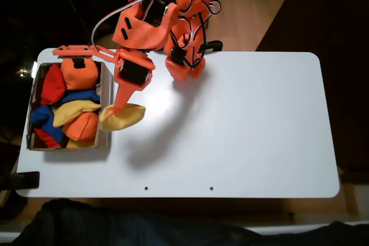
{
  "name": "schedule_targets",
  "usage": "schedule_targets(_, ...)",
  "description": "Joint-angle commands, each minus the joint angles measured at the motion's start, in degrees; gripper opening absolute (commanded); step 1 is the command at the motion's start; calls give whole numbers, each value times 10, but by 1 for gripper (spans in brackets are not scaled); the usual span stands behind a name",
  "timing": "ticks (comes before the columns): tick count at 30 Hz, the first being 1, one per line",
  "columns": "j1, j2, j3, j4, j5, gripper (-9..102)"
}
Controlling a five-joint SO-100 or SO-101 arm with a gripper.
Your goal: Grasp a bag and put it in the box.
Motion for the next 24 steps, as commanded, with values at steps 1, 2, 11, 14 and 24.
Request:
schedule_targets(1,22,4,-24,-24,6,0)
schedule_targets(2,29,4,-23,-29,9,0)
schedule_targets(11,94,-14,-21,-69,24,0)
schedule_targets(14,113,-25,-21,-85,25,0)
schedule_targets(24,161,-65,-25,-149,30,0)
